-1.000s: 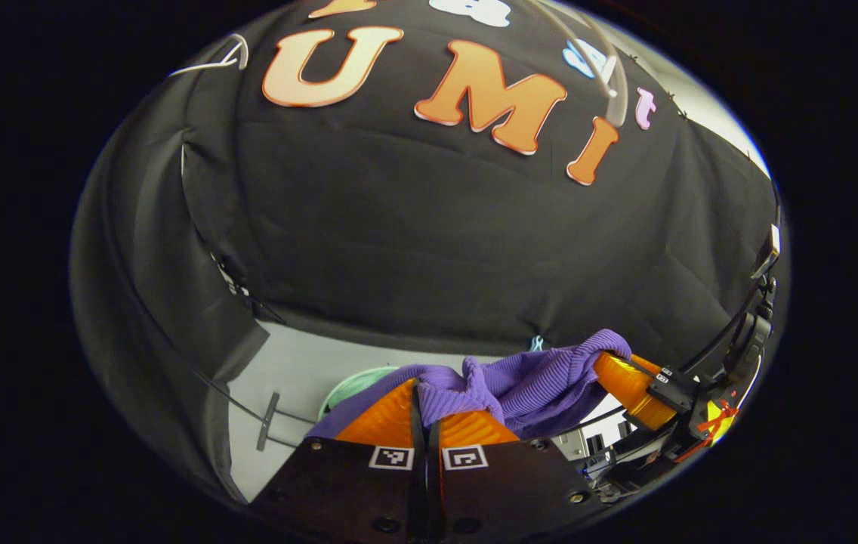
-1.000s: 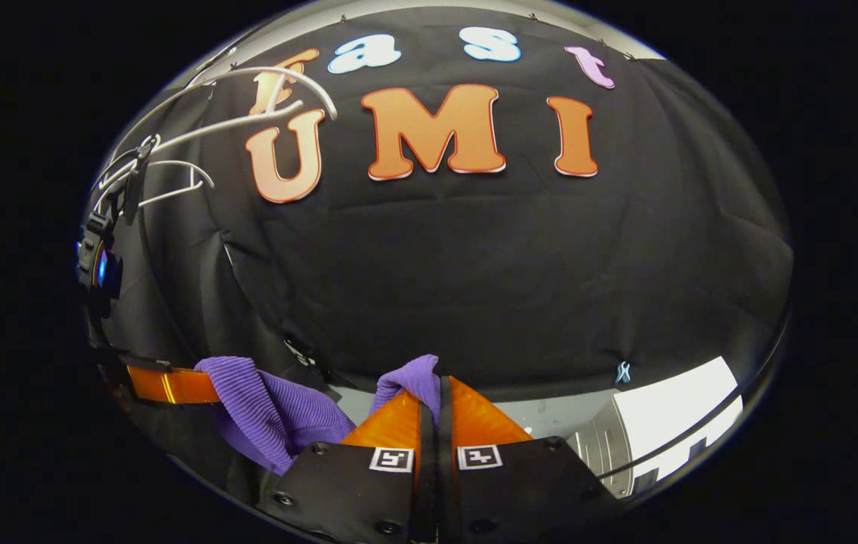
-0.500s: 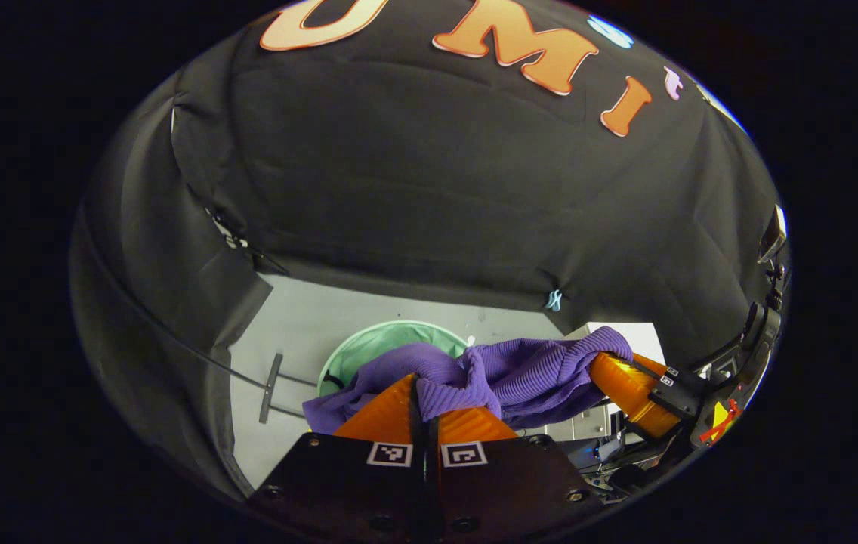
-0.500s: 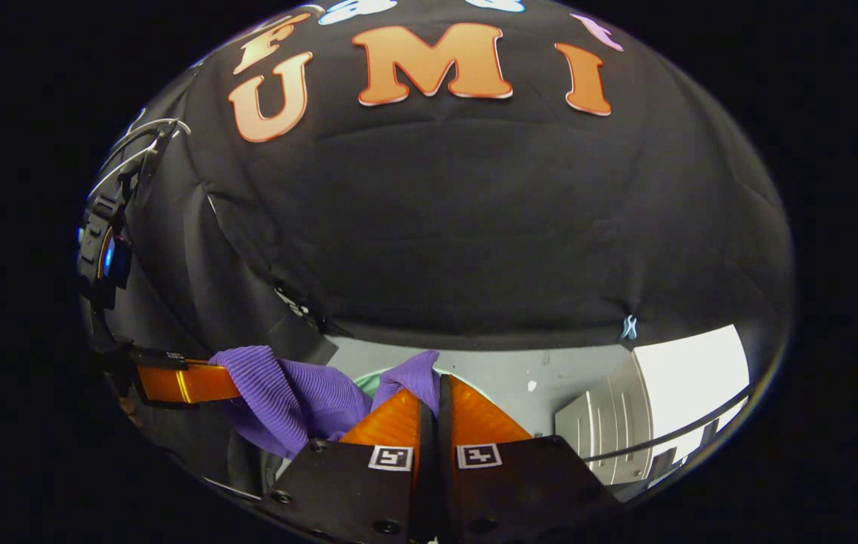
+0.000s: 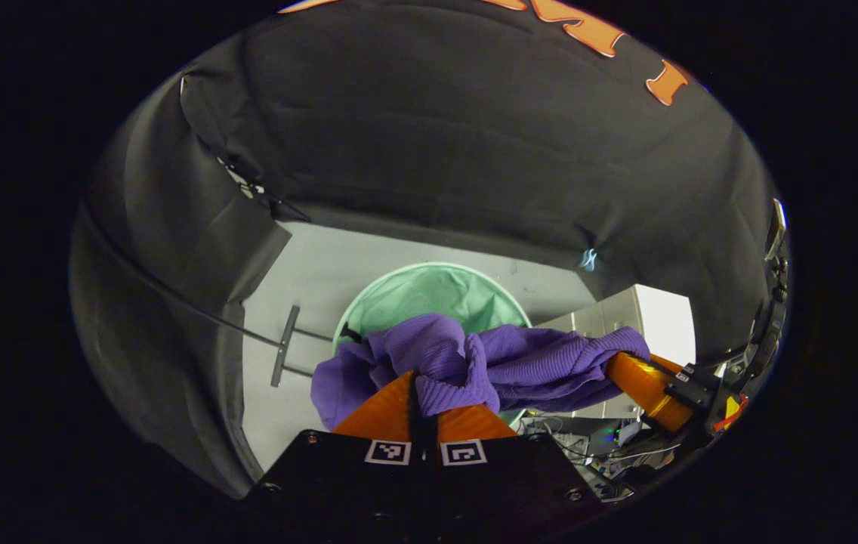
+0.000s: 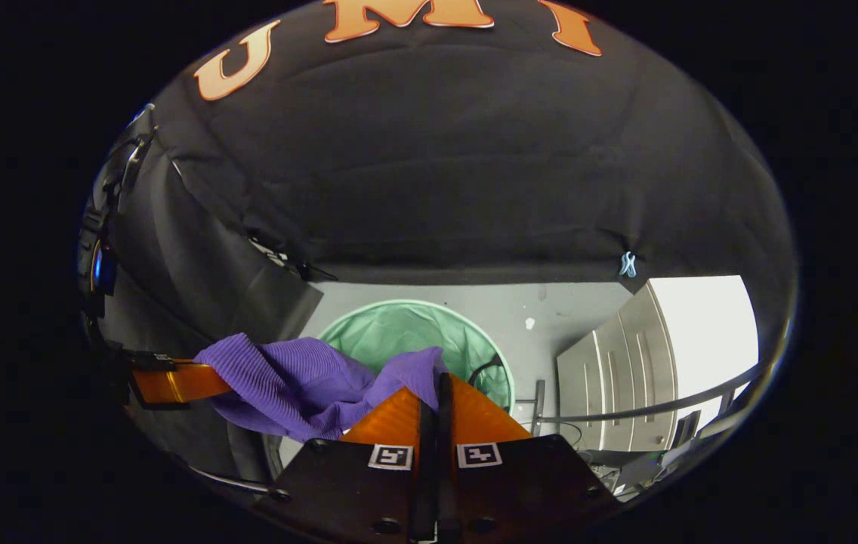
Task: Grasp the clothes on the hanger with both hands and then place them into the laundry hamper below.
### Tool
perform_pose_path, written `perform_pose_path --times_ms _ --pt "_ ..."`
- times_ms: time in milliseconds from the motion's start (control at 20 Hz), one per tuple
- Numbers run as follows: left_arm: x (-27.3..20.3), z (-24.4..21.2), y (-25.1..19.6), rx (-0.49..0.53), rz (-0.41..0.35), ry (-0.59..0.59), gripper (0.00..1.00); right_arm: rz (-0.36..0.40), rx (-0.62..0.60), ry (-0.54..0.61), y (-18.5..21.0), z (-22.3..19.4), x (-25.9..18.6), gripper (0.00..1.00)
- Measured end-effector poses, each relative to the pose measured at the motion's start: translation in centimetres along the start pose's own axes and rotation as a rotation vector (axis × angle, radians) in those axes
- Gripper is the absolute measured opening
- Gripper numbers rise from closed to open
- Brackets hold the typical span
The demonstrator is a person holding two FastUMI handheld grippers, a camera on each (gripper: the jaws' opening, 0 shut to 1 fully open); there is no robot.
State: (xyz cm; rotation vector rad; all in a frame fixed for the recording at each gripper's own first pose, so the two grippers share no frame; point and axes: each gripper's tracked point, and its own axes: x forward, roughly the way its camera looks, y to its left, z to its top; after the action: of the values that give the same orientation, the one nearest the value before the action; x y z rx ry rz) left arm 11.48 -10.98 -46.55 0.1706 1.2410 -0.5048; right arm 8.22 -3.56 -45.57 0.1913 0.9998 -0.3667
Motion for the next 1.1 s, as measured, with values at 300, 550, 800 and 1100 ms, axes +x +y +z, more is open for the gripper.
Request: perform_pose_path --times_ms 300,550,800,1100 --pt "0.5 -2.4 1.2 0.025 0.052 0.071 0.05 -0.018 0.011 0.045 -1.0 -1.8 0.9 0.08" --pt "0.0 -3.1 1.6 0.015 0.056 0.084 0.16 -0.032 0.029 0.045 -1.6 -1.9 0.4 0.12" --pt "-0.5 -3.1 2.4 0.0 0.074 0.078 0.6 -0.045 0.013 -0.002 -1.8 -1.0 -0.5 0.45" --pt "-2.2 -4.0 2.6 -0.008 0.108 0.061 0.94 -0.061 0.004 -0.039 -2.7 -1.0 -2.1 1.0"
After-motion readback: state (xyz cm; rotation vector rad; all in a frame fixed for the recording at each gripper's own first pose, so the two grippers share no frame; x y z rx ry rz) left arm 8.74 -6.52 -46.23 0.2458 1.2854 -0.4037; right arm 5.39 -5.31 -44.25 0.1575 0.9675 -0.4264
